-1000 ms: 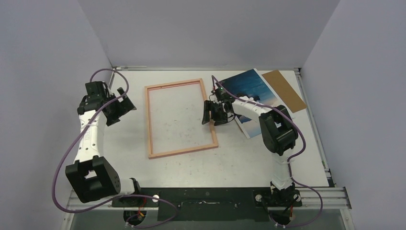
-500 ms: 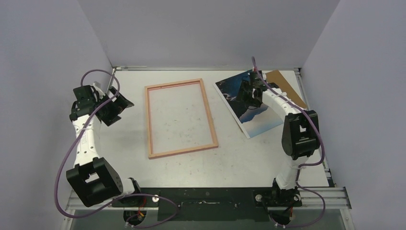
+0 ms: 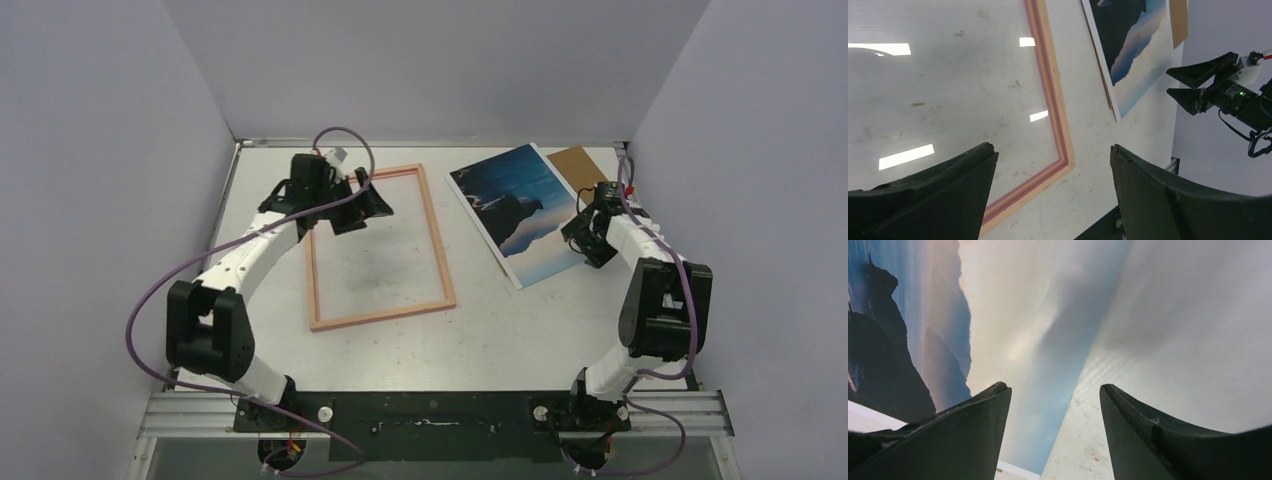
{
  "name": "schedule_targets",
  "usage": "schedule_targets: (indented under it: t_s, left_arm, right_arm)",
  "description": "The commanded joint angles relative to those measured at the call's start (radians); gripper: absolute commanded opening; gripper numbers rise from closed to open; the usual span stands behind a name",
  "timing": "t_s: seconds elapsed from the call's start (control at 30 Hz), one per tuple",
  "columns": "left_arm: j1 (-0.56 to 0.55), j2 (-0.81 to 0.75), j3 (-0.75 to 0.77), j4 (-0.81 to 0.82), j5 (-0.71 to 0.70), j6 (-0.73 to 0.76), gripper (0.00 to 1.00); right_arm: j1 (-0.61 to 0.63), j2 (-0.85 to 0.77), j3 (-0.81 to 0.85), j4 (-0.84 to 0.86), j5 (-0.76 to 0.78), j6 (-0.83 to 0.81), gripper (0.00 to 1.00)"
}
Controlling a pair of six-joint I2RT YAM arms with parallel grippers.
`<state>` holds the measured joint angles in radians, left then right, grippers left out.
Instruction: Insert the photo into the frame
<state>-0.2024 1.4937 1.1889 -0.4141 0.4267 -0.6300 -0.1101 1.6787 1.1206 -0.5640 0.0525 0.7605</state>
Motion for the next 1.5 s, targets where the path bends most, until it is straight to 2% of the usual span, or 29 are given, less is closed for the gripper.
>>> schedule_targets:
  t_s: [0.0,0.1,0.33,0.5,0.67,0.77,0.87,1.07,1.2,1.47]
  left_arm:
    - [-0.149,0.141,0.138,0.188,-0.024,-0.073,0.80]
    - [-0.231,0.262,0.254,0.205,-0.032,-0.076,0.77]
    - [-0.375,0.516,0.459,0.280,0.003,-0.069,0.71]
    - [-0.440,0.661,0.565,0.397,0.059,-0.067,0.60]
    - [-0.490,0.787,0.655,0.528,0.076,0.006,0.55]
    - [-0.502,0.872,0.771,0.434,0.023,0.120,0.52]
    - [-0.504,0.950,0.896,0.314,0.001,0.170,0.49]
    - [-0.509,1.026,0.915,0.278,0.044,0.164,0.49]
    - [-0.510,1.085,0.981,0.112,0.084,0.197,0.49]
    - [-0.516,1.133,1.046,-0.115,-0.029,0.233,0.48]
  right_arm:
    - [-0.064,-0.132,-0.104,0.091,-0.083,0.108,0.66]
    - [-0.094,-0.180,-0.193,0.157,-0.137,0.147,0.64]
    - [-0.117,-0.210,-0.285,0.212,-0.231,0.180,0.63]
    - [-0.120,-0.229,-0.347,0.270,-0.292,0.203,0.60]
    - [-0.127,-0.234,-0.384,0.280,-0.317,0.217,0.57]
    - [-0.133,-0.251,-0.408,0.256,-0.340,0.222,0.56]
    - [-0.134,-0.270,-0.448,0.256,-0.350,0.216,0.56]
    - [-0.135,-0.244,-0.503,0.380,-0.405,0.242,0.56]
    - [-0.135,-0.201,-0.510,0.441,-0.439,0.245,0.56]
    - [-0.135,-0.175,-0.560,0.553,-0.483,0.249,0.67]
